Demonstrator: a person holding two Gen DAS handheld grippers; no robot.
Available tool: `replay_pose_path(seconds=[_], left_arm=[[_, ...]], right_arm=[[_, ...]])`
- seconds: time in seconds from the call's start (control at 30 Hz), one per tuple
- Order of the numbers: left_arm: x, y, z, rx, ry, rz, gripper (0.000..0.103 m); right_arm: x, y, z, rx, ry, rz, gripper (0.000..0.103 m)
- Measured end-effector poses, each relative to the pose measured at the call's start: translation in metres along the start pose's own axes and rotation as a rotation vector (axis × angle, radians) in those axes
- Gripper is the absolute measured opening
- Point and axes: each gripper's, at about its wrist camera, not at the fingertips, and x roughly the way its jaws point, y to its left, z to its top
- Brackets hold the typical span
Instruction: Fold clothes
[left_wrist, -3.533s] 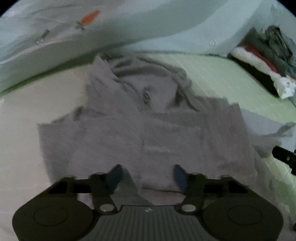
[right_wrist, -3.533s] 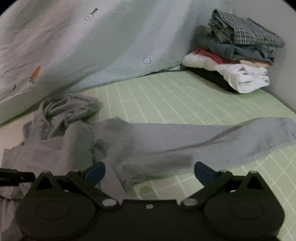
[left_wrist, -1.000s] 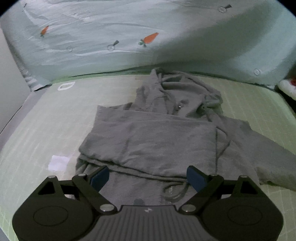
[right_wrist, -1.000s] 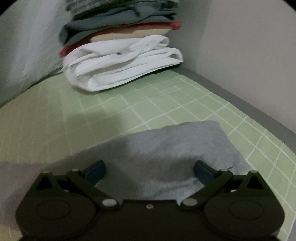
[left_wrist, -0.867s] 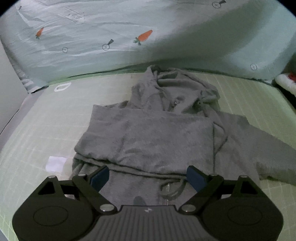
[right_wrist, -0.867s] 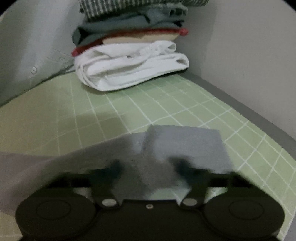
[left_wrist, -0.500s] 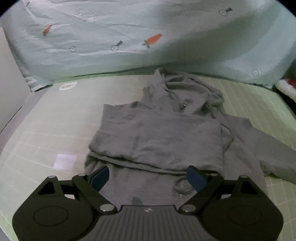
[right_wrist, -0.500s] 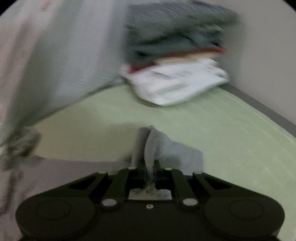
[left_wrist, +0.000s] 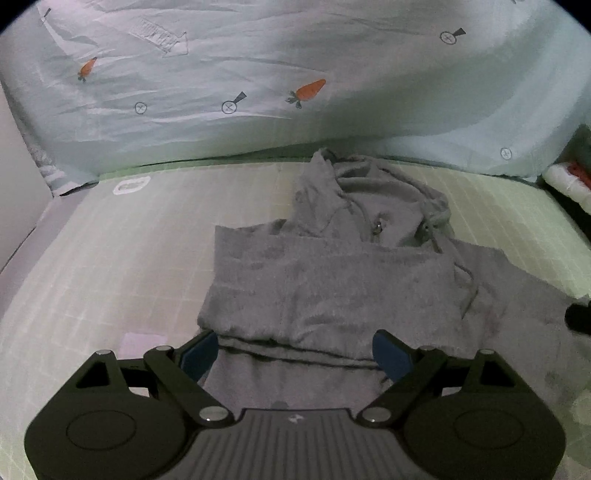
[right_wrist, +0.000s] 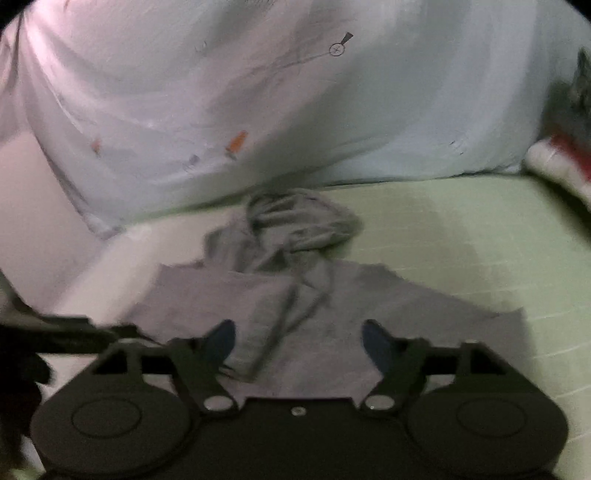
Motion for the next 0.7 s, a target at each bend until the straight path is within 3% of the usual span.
replay_pose_path(seconds=[0.13,0.33,0.4,0.57,0.63,0.7], left_arm=[[0.001,-0.006,-0.001,-0.017,0.005,-0.025,0.091],[0.002,-0.038,-0.006,-0.006,0.027,-0.088,0.090],[0.002,-0.053,-0.007,0.001,0.030,-0.135,0.088],[0.008,-0.097,-0.008,0.039,0.061,-0.286,0.060],[0.016,-0.115,-0.009,0.045,0.100,-0.331,0.059],[0.025,-0.129,-0.012,0.046,0.138,-0.316,0.060]], right_arm=[[-0.006,-0.022,-0.003,0.053,0.012,-0.134,0.091],[-0.026,-0.086,-0.020,0.134,0.067,-0.396,0.091],[-0.032,-0.104,-0.023,0.159,0.070,-0.426,0.091],[-0.039,-0.133,-0.029,0.171,0.087,-0.473,0.092],[-0.042,-0.138,-0.032,0.160,0.095,-0.475,0.092],[-0.041,-0.142,-0.035,0.147,0.108,-0.477,0.092]])
